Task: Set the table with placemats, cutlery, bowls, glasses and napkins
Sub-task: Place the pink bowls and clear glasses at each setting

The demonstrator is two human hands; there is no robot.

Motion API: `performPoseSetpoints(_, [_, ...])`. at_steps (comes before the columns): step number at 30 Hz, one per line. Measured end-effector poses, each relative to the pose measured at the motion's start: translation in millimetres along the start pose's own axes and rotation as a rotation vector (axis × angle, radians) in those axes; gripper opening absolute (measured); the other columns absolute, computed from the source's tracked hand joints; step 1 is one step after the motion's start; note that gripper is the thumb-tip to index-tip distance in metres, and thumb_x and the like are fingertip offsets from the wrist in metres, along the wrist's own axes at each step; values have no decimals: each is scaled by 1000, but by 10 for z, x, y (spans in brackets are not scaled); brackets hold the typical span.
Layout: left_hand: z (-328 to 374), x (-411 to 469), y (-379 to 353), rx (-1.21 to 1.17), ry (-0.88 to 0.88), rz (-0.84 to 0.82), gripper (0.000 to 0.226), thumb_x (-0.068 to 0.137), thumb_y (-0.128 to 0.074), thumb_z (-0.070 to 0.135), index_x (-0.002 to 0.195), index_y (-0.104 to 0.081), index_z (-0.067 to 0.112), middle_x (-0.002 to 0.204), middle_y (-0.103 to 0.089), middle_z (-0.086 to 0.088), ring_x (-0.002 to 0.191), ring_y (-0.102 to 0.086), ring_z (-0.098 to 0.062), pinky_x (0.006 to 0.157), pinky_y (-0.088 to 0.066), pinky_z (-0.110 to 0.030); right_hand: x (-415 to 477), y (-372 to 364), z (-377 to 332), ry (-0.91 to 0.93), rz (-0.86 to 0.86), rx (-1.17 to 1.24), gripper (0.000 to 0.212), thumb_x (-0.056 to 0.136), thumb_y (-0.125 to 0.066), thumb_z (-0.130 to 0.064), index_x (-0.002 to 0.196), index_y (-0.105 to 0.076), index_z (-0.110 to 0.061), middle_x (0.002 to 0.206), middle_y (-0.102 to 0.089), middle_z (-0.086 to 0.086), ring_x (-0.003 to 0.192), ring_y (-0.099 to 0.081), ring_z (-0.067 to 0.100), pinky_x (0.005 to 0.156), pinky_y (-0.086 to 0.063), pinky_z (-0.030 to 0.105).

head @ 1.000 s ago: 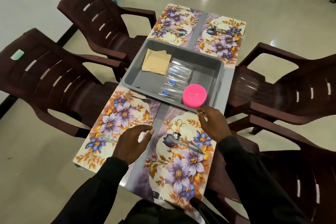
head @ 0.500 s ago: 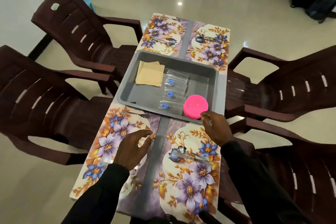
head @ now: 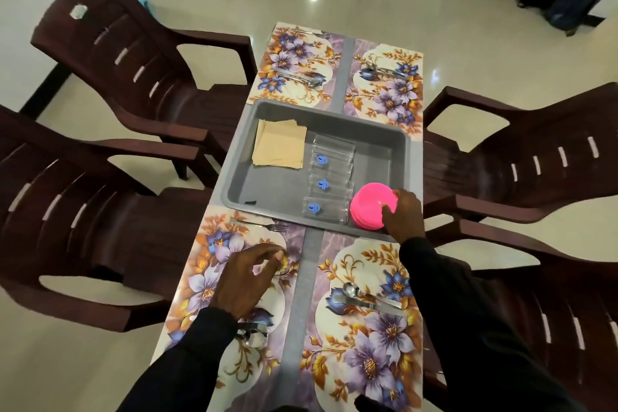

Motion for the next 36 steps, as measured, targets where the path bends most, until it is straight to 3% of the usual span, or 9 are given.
performPoseSetpoints(3, [-42, 78, -20, -14, 15, -14, 14, 99, -67, 25, 111, -75, 27, 109, -74, 15, 106, -66, 5, 93, -50, -10, 137, -3, 33, -42, 16, -9, 47, 90, -67, -12, 133, -53, 1, 131, -56, 22, 125, -48, 39, 106, -40, 46])
performPoseSetpoints(6, [-80, 111, -41, -14, 32, -23, 17, 99, -66, 26, 113, -75, 23, 111, -74, 13, 107, -64, 8, 90, -46, -3, 218, -30, 85, -61, 1, -16, 51, 87, -68, -6, 135, -51, -1, 135, -54, 20, 129, -45, 38, 106, -38, 43])
performPoseSetpoints(11, [-80, 132, -76, -37, 57, -35, 17, 99, -65, 25, 114, -74, 23, 110, -73, 14, 106, -62, 13, 86, -44, 0, 239, -152, 114, -91, -74, 29, 46, 86, -68, -7, 130, -55, -4, 128, -61, 19, 120, -56, 39, 98, -49, 47])
performPoseSetpoints(16, [-51, 94, -107, -72, 39, -26, 19, 100, -65, 22, 115, -76, 18, 109, -76, 12, 104, -68, 2, 90, -51, -10, 249, -137, 57, -156, -108, -29, 46, 94, -56, -2, 140, -51, -1, 136, -58, 23, 126, -53, 42, 104, -46, 48])
performPoseSetpoints(24, [36, -118, -293, -243, 98, -21, 19, 101, -64, 19, 113, -78, 15, 106, -79, 9, 102, -73, -9, 91, -58, -24, 502, -179, -56, -88, -288, -192, 43, 90, -63, -9, 133, -61, -9, 126, -65, 17, 113, -62, 38, 95, -51, 46])
performPoseSetpoints(29, [81, -275, -427, -417, 166, -50, 19, 102, -61, 15, 112, -77, 12, 105, -79, -3, 99, -75, -26, 92, -59, -37, 504, -174, -58, -55, -263, -181, 40, 89, -63, -4, 129, -64, -7, 122, -67, 19, 110, -64, 40, 95, -53, 46])
performPoseSetpoints(32, [108, -316, -505, -558, 229, -61, 24, 101, -61, 17, 117, -74, 4, 110, -78, -11, 104, -74, -32, 96, -59, -44, 444, -110, -33, -35, -240, -164, 40, 88, -61, -1, 128, -65, -4, 119, -68, 22, 107, -65, 41, 92, -53, 46])
performPoseSetpoints(36, [81, -302, -695, -886, 463, -79, 47, 92, -62, 31, 124, -66, -4, 122, -72, -22, 112, -70, -41, 96, -58, -44, 270, 143, -137, 7, -201, -135, 40, 90, -59, 1, 130, -64, -1, 118, -68, 24, 108, -65, 43, 91, -53, 47])
Point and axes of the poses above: each hand's wrist, its own x-axis towards the middle knuckle, its own y-axis out of the back of the hand, z = x × y, the point moved 8 cm from there along x, towards the middle knuckle
